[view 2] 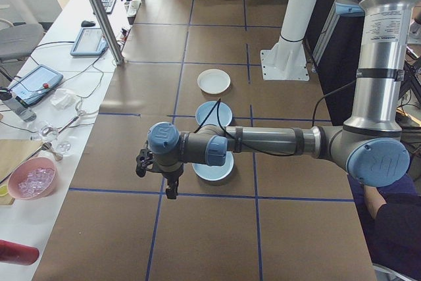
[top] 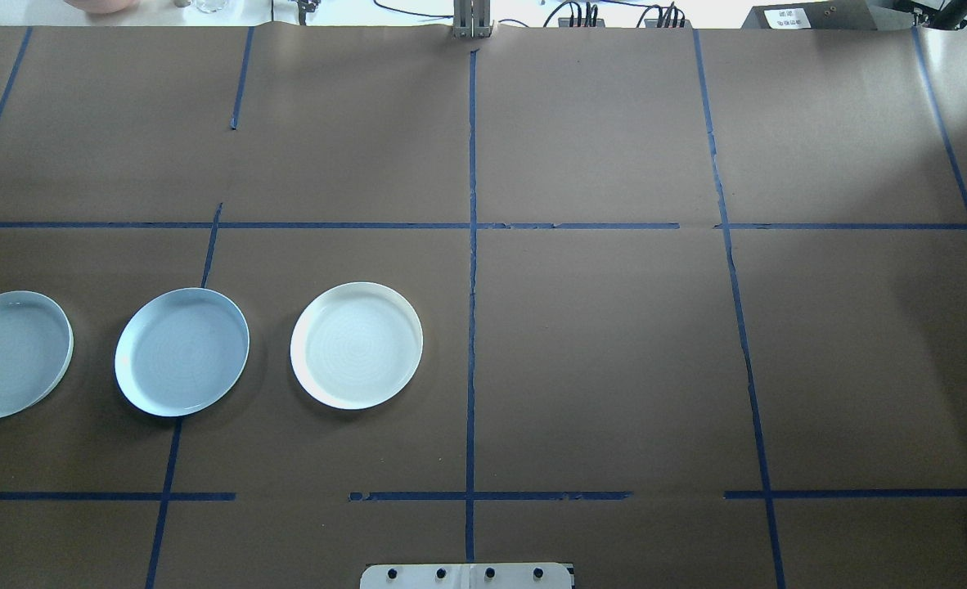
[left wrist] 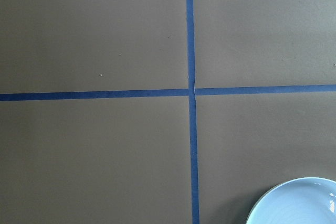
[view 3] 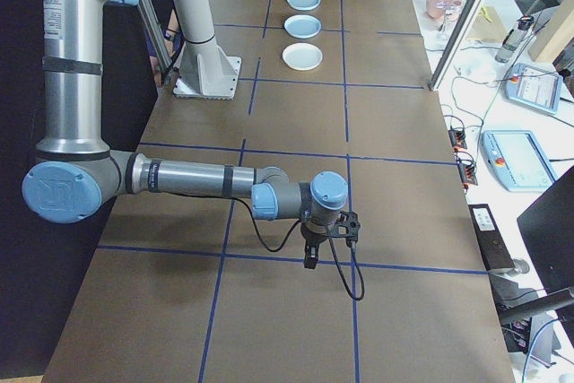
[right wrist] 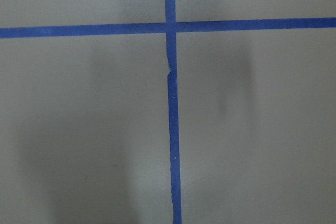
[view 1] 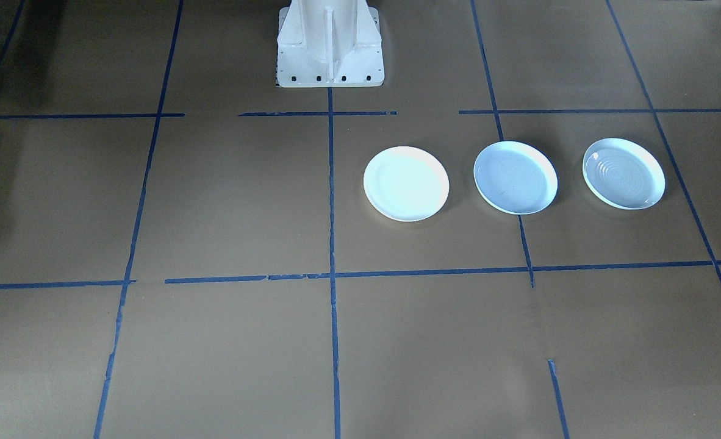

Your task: Stack plate in center

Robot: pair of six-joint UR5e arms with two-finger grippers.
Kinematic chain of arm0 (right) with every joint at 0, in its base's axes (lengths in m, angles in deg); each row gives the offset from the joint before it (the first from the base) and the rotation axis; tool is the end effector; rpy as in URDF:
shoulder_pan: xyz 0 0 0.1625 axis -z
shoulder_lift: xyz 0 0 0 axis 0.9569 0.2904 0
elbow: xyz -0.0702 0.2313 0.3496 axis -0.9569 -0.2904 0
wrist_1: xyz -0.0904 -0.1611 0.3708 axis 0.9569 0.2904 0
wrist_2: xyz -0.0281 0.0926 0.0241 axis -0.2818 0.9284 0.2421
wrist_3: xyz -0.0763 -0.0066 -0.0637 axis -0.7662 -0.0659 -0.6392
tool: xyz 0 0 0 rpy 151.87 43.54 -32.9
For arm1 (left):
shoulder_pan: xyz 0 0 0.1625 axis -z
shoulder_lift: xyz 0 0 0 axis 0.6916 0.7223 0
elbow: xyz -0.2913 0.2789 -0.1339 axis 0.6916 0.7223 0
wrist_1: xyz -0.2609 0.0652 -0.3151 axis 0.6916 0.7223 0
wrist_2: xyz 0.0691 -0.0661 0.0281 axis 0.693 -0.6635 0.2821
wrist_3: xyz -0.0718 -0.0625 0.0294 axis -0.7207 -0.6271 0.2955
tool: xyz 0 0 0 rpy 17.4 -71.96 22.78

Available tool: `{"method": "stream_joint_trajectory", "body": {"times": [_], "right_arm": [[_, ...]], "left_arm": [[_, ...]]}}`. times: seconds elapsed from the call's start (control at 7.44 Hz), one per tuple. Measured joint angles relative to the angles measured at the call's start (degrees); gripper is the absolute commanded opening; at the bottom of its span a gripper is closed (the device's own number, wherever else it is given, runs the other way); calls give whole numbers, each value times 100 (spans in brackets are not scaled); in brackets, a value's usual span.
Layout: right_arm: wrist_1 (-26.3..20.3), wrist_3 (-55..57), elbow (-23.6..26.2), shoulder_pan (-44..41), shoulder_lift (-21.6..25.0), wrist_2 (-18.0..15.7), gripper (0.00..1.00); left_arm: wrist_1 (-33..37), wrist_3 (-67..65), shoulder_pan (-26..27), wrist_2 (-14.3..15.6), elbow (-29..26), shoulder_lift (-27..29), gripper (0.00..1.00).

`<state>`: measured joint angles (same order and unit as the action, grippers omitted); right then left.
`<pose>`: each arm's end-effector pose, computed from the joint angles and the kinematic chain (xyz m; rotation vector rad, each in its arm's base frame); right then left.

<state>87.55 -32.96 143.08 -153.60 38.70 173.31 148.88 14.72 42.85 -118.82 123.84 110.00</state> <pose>-0.0112 -0.4688 0.6872 -0.0895 -0.7306 0.0196 -0.0304 -0.5136 0.6415 0.0227 0.8215 -0.0309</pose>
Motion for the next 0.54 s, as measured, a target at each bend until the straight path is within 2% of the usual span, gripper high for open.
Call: {"method": "stream_joint_trajectory", "body": {"times": [0.27,0.54], "right_arm": [[0,0,0,-2,0,0,100],[0,0,0,-2,0,0,100]], "left_arm": [[626,-923,-363,6,-1,-114,100],[1466,-1707,-705,9,-8,-467,100]]}}
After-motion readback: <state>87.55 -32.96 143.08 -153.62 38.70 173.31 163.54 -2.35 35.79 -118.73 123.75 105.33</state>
